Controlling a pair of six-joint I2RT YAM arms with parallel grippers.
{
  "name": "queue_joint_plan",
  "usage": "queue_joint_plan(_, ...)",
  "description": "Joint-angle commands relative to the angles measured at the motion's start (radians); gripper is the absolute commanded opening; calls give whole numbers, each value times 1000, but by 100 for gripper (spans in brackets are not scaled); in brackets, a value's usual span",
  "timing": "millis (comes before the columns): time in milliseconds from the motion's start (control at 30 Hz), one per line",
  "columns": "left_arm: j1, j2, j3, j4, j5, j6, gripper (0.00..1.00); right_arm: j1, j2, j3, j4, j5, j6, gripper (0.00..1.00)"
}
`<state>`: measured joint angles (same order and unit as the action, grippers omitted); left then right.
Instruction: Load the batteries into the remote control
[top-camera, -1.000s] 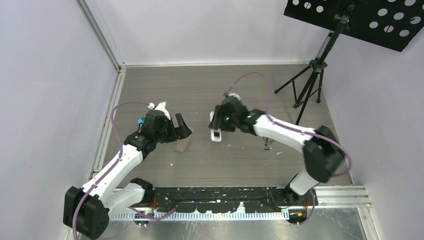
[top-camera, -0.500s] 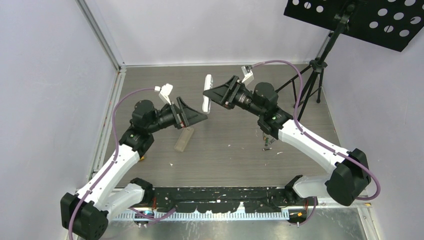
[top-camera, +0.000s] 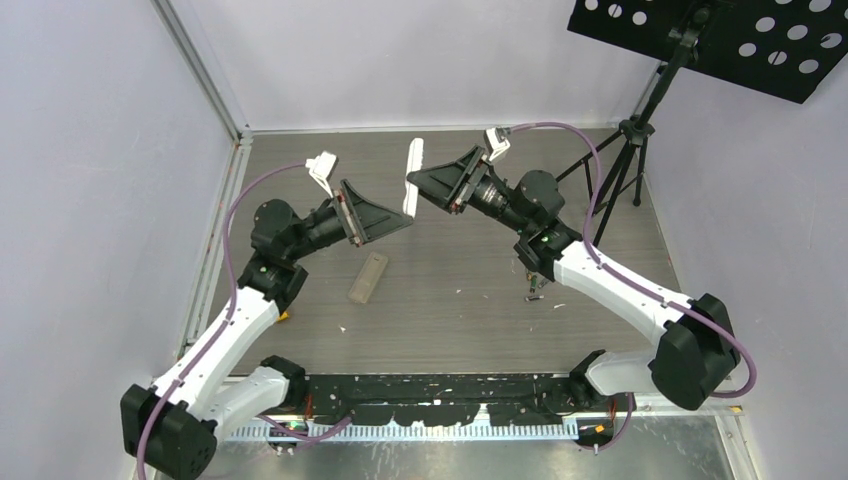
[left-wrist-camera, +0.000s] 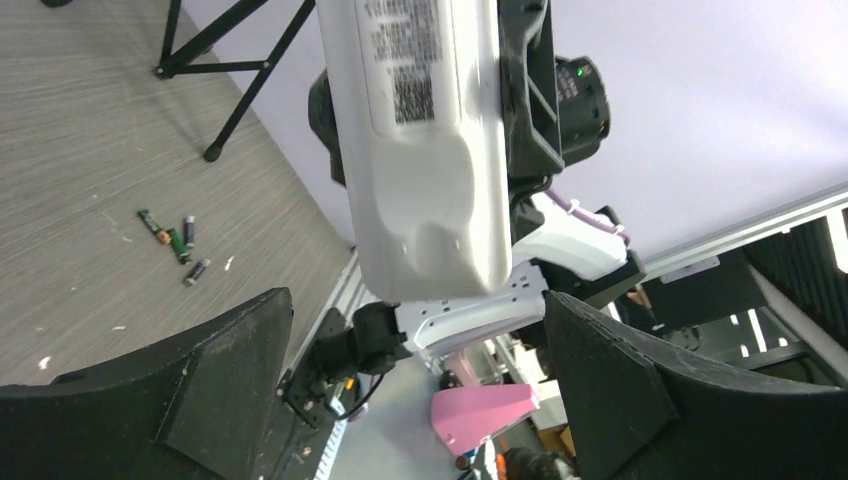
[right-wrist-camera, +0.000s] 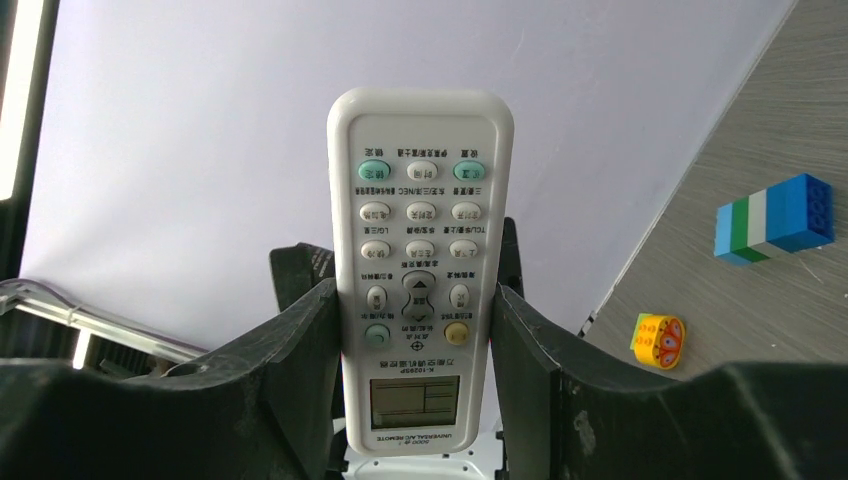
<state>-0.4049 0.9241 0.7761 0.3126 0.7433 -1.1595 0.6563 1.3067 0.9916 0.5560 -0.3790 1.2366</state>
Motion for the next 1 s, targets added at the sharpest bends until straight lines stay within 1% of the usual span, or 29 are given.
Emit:
queue_joint_plan(0, -2, 51, 18, 232, -3, -151, 97, 0, 13, -19, 168, -25, 53, 35)
queue_joint_plan(167, -2, 99, -5, 346, 24, -240, 79, -1, 34, -40, 228, -20, 78, 35)
queue_joint_plan(200, -2, 107, -7, 352, 28, -248, 76, 0, 41, -43, 246, -20, 83, 35)
queue_joint_plan(267, -3, 113, -6, 353, 34, -249, 72, 0, 51, -45, 255, -19, 87, 35)
queue_joint_plan(367, -7, 127, 2, 353, 55, -243, 63, 0, 65, -47, 266, -18, 89, 35)
queue_joint_plan(500, -9, 149, 12, 350, 98, -212, 43, 0, 71, -46, 262, -17, 87, 35)
queue_joint_plan(533, -9, 155, 15, 341, 106, -198, 36, 0, 71, -45, 256, -17, 83, 35)
queue_joint_plan(567, -9, 160, 20, 327, 113, -180, 26, 0, 66, -46, 244, -17, 78, 35)
queue_joint_plan(633, -9, 168, 35, 282, 125, -128, 13, 1, 56, -48, 211, -13, 60, 36)
queue_joint_plan(667, -9, 171, 48, 253, 131, -79, 6, -1, 50, -51, 193, -8, 44, 39)
queue_joint_plan(700, -9, 171, 62, 205, 136, -28, 1, -2, 38, -55, 172, 0, 30, 44)
queue_joint_plan(767, -9, 165, 94, 70, 138, 84, 0, -4, 9, -65, 117, 19, -5, 55)
queue_joint_plan(833, -9, 158, 124, -35, 137, 193, 0, -6, -26, -67, 30, 44, -50, 70)
queue_joint_plan(933, -9, 152, 167, -194, 130, 363, 0, -7, -75, -40, -150, 88, -133, 84)
queue_joint_plan(967, -9, 154, 175, -226, 127, 404, 0, -7, -87, -25, -202, 96, -159, 85)
